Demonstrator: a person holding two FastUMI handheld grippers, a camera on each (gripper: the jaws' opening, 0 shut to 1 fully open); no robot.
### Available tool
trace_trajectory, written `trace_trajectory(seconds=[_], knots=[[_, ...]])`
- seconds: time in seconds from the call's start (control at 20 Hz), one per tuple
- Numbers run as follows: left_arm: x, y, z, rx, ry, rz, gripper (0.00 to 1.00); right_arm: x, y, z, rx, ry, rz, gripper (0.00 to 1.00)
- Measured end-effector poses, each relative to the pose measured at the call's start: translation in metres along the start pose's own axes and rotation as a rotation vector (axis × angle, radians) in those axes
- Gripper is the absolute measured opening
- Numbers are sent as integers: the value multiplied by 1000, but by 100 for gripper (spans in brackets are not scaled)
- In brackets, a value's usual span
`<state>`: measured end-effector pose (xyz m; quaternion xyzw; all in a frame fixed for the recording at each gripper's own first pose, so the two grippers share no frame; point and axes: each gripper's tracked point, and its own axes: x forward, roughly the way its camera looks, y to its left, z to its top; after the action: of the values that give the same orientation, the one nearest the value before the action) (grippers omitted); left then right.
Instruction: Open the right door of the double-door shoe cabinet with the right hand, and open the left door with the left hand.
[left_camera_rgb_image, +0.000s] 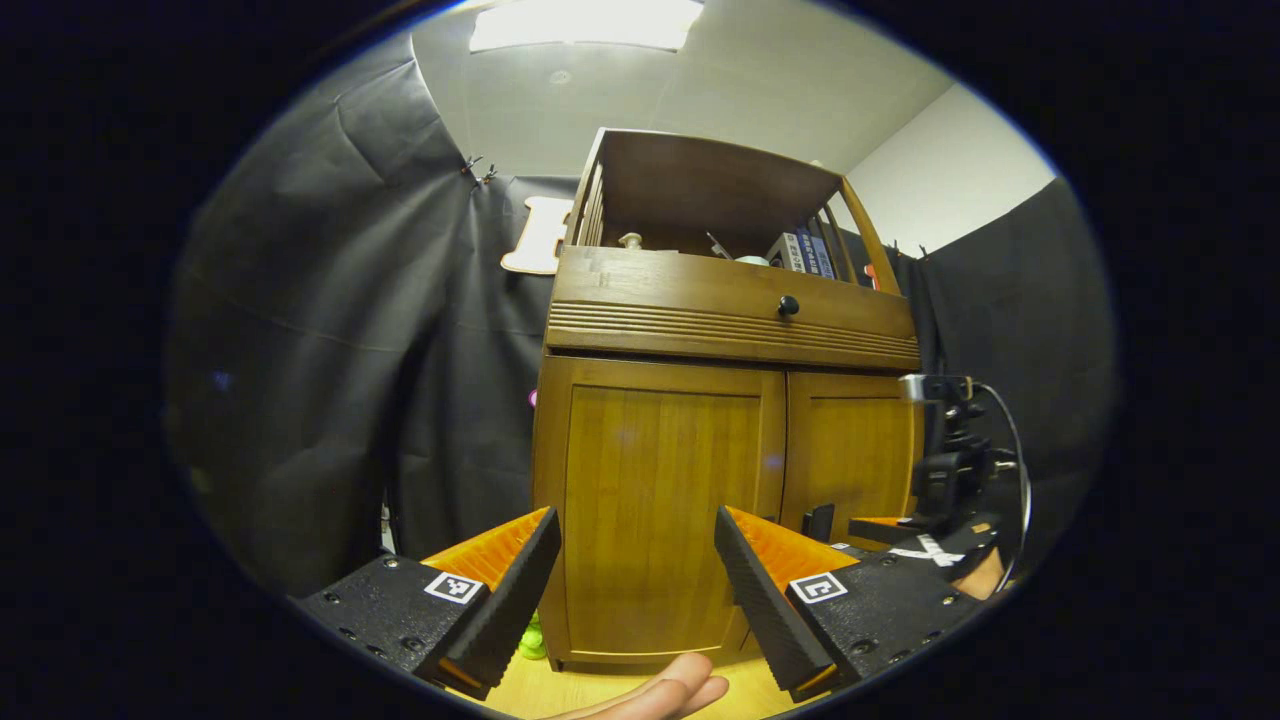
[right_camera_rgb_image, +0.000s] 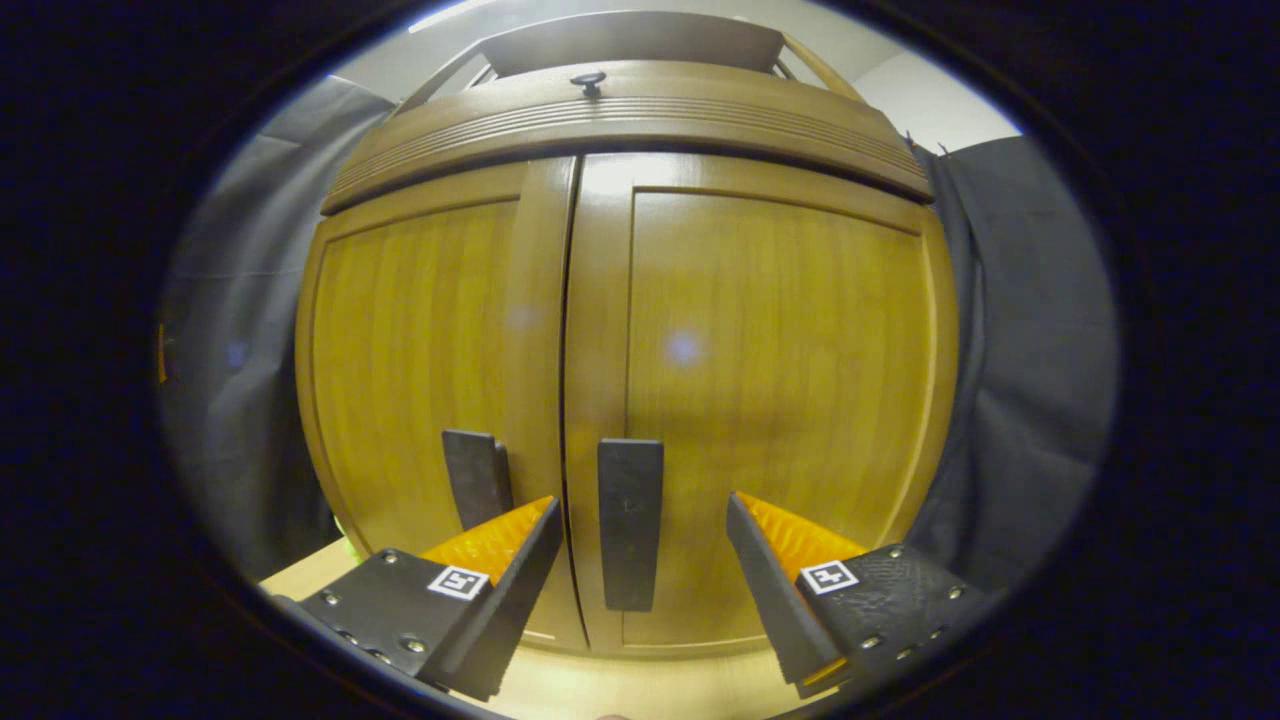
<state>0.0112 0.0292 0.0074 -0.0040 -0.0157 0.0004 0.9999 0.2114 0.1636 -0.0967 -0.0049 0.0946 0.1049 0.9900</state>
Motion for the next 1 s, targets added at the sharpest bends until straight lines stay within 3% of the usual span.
trace_trajectory(seconds=[0.05, 0.1, 0.2, 0.3, 0.35, 0.65, 0.7, 0.8, 0.95, 1.0], knots=[[0, -3, 0, -3, -2, -16, 95, 7, 6, 0, -21, 3, 21, 98], [-1, -9, 1, -7, -7, -41, 96, 13, 0, -3, -35, 7, -8, 76], [-2, -15, 4, -15, -17, -70, 92, 14, 3, -6, 12, 8, 7, 33], [-2, -16, 4, -15, -16, -69, 95, 12, 1, -7, 46, 5, 30, 29], [-3, -17, 4, -12, -15, -69, 92, 12, 4, -7, 60, 10, 47, 25], [0, -21, -4, 1, 9, -57, 96, -23, -3, -9, 79, 20, 109, 25], [1, -22, -6, 5, 14, -53, 92, -32, -5, -13, 83, 24, 118, 25], [2, -23, -12, 11, 34, -46, 96, -42, -9, -12, 89, 30, 137, 26], [4, -21, -15, 10, 49, -31, 92, -58, -15, -12, 102, 38, 171, 24], [4, -22, -14, 8, 47, -28, 96, -62, -17, -12, 107, 41, 184, 25]])
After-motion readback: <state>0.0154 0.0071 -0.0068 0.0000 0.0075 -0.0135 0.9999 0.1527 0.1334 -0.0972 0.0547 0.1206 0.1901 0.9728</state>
